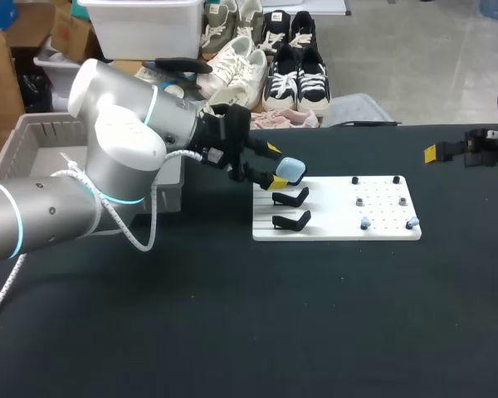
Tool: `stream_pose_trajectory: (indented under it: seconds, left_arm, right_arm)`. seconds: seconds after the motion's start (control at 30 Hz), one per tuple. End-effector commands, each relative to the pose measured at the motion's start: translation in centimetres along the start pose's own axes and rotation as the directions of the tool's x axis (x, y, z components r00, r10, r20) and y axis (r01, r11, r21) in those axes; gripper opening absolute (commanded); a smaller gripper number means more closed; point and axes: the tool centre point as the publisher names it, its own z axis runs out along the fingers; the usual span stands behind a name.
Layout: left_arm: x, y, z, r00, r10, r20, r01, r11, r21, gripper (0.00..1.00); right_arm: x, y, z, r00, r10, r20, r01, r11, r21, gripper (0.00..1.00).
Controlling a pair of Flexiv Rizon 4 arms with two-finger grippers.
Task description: Pick up each earbud case from the left stands, insert the matching earbuds, close the lid, and place the case in the box.
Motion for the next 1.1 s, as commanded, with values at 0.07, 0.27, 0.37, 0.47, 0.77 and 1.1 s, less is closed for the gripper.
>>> stream_pose_trajectory:
  seconds: [0.07, 0.27, 0.37, 0.47, 0.77, 1.1]
  left_arm:
    - [0.1, 0.7, 0.6, 1.000, -0.006, -0.009, 0.006, 1.000, 0.015, 1.00]
    - [0.2, 0.7, 0.7, 1.000, -0.012, -0.012, 0.012, 1.000, 0.015, 1.00]
    - [0.2, 0.8, 0.8, 1.000, -0.012, -0.015, 0.013, 1.000, 0.018, 1.00]
    - [0.3, 0.8, 1.0, 1.000, -0.013, -0.020, 0.013, 1.000, 0.018, 1.00]
    - [0.3, 0.8, 1.6, 0.999, -0.012, -0.038, 0.012, 1.000, 0.010, 1.00]
    - [0.8, 0.9, 1.9, 0.999, -0.027, -0.039, 0.027, 1.000, 0.009, 0.80]
  right_arm:
    - [0.0, 0.0, 0.0, 1.000, 0.000, 0.000, 0.000, 1.000, 0.000, 1.00]
    - [0.0, 0.0, 0.0, 1.000, 0.000, 0.000, 0.000, 1.000, 0.000, 1.00]
    - [0.0, 0.0, 0.0, 1.000, 0.000, 0.000, 0.000, 1.000, 0.000, 1.00]
    - [0.0, 0.0, 0.0, 1.000, 0.000, 0.000, 0.000, 1.000, 0.000, 1.00]
    - [0.0, 0.0, 0.0, 1.000, 0.000, 0.000, 0.000, 1.000, 0.000, 1.00]
    - [0.0, 0.0, 0.0, 1.000, 0.000, 0.000, 0.000, 1.000, 0.000, 1.00]
